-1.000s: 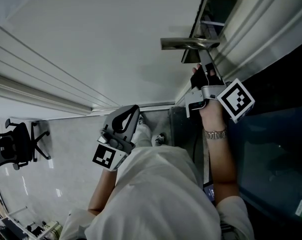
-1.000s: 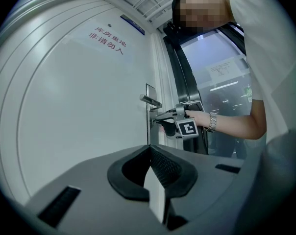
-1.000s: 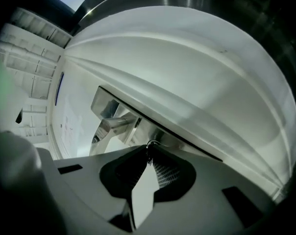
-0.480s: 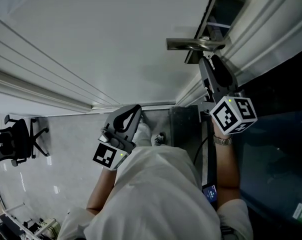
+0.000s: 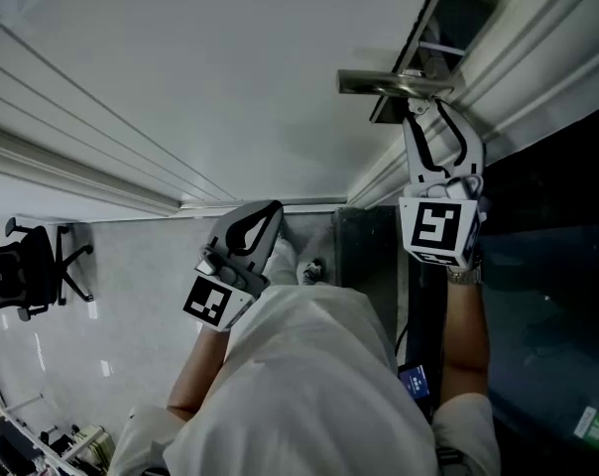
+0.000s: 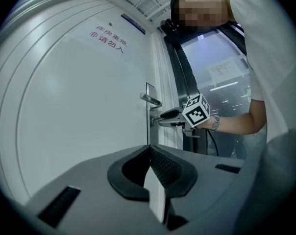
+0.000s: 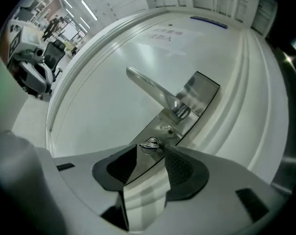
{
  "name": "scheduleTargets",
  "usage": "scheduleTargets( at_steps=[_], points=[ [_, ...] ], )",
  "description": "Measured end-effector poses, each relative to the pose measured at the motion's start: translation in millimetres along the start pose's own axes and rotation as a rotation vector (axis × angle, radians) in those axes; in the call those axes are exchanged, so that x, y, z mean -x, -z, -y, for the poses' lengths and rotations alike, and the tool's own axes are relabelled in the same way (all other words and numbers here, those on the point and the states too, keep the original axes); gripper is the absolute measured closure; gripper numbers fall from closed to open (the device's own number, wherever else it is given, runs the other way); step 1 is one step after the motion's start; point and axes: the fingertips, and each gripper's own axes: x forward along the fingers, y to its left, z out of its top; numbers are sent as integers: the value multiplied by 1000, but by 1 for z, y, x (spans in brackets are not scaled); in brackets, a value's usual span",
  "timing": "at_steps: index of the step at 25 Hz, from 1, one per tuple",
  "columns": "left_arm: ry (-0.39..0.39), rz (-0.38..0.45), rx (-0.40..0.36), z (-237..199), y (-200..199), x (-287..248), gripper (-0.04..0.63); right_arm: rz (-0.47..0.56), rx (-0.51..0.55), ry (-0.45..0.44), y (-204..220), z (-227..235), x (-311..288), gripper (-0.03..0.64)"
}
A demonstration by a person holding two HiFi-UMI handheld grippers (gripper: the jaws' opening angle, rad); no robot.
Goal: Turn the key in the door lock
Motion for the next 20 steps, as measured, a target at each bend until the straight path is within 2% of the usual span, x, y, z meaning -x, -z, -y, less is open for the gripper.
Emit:
scheduleTargets(
  at_steps=[4, 9, 13, 16, 20],
  points=[
    [-6, -14, -6, -1, 3, 2, 592, -33, 137, -15, 0, 0, -4, 462],
    [-3, -5, -9, -1, 1, 0, 591, -32, 472, 33, -9, -7, -8, 463],
    [-5, -7, -9, -2, 0, -1, 592, -50, 650, 31, -9, -14, -14, 463],
    [-4, -6, -9, -3, -1, -2, 592, -68, 690, 28, -6, -15, -17, 465],
    [4, -8, -4, 0, 0, -5, 592, -66, 637, 54, -5, -13, -18, 515]
  ],
)
